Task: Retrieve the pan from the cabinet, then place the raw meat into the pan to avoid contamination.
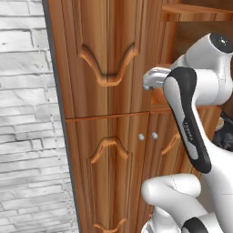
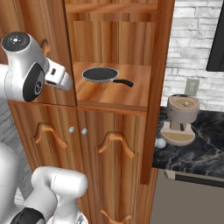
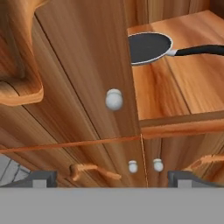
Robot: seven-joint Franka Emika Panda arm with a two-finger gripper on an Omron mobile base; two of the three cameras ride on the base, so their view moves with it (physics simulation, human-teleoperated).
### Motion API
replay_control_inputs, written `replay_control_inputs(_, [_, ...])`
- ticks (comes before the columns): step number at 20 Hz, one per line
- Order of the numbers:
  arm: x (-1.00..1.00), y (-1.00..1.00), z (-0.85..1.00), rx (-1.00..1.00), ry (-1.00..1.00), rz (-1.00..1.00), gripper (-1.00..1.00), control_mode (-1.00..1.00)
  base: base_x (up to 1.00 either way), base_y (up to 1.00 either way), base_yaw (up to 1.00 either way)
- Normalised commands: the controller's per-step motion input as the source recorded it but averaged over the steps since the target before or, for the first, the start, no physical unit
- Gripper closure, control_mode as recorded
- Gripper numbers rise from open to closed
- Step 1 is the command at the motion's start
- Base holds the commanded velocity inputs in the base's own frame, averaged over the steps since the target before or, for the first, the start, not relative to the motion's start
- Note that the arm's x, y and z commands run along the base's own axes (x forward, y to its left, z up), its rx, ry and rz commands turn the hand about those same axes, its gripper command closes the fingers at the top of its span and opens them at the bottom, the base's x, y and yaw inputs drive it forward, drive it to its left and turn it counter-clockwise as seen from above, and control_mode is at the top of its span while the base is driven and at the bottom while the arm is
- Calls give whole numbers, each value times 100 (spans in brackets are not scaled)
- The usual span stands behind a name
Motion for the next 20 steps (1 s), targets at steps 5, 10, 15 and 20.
replay_control_inputs(5, [30,4,0,-10,-2,3,-100,-100,0,0,0])
replay_control_inputs(10, [31,11,0,-8,0,-1,-100,-100,0,0,0])
replay_control_inputs(15, [19,4,0,-2,0,-2,-100,-100,0,0,0])
replay_control_inputs(20, [0,0,-16,-1,1,0,-100,-100,0,0,0])
